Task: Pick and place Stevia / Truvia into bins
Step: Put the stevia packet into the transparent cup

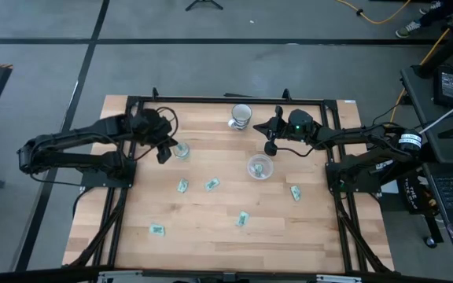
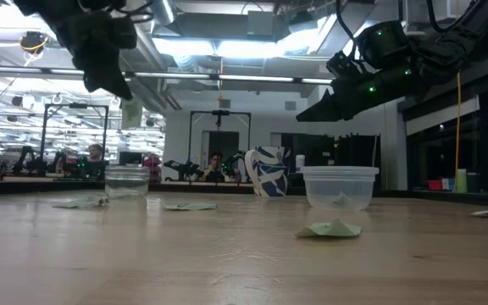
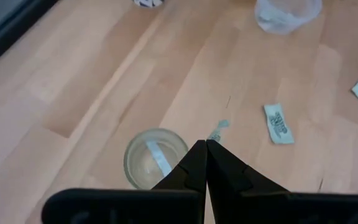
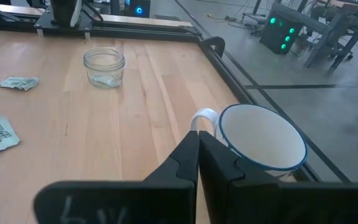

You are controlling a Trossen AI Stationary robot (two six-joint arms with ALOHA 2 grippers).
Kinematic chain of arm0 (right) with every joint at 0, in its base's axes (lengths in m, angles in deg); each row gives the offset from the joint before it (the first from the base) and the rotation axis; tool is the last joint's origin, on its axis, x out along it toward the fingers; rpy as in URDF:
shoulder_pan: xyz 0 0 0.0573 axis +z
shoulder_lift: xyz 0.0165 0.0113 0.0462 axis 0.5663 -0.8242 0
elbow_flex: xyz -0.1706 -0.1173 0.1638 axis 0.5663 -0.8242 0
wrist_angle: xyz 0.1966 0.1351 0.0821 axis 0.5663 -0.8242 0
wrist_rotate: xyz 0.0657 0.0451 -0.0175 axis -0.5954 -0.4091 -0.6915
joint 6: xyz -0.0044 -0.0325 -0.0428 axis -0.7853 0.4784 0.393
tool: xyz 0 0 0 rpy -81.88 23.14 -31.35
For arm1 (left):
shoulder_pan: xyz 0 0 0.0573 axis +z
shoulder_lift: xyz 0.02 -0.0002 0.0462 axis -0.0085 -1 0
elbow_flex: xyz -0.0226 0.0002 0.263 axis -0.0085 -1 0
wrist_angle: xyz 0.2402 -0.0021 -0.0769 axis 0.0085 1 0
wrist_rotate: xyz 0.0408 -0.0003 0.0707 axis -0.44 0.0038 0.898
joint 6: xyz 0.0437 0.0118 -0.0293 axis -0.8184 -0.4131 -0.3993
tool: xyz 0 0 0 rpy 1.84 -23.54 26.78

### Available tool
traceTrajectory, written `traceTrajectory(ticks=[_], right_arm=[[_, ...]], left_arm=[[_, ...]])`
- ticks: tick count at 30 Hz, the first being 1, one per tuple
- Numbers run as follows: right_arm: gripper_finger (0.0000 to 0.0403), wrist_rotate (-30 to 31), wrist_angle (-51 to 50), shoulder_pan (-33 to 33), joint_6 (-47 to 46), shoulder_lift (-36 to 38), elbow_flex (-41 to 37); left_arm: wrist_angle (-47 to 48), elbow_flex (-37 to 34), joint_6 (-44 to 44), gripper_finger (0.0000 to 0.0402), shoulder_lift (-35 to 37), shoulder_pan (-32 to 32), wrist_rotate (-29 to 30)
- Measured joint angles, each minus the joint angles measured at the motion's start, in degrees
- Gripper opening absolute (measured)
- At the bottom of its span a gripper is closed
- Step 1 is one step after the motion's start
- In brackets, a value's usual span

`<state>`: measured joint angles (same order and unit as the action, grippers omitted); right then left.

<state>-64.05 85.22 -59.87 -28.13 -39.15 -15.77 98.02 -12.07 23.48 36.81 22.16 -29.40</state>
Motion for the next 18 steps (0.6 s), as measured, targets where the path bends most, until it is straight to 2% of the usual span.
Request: traceTrajectory(ticks=[6, 9, 13, 18], right_arm=[[0.0015, -0.01, 0.05, -0.01, 0.0, 0.0, 0.0], [0.0015, -0.01, 0.07, 0.01, -0.01, 0.0, 0.0], [0.0015, -0.01, 0.07, 0.0, -0.02, 0.0, -0.02], [0.0015, -0.01, 0.09, -0.01, -0.02, 0.0, -0.02]], left_arm=[[-6.22, -3.83, -0.04, 0.0002, 0.0, 0.0, 0.52], [-6.88, -5.25, -0.52, 0.0002, -0.26, 0.0, 1.39], [-7.46, -7.08, -0.26, 0.0002, -0.23, 0.0, 5.44], [-7.75, -8.34, 0.22, 0.0003, -0.26, 0.0, 6.64]])
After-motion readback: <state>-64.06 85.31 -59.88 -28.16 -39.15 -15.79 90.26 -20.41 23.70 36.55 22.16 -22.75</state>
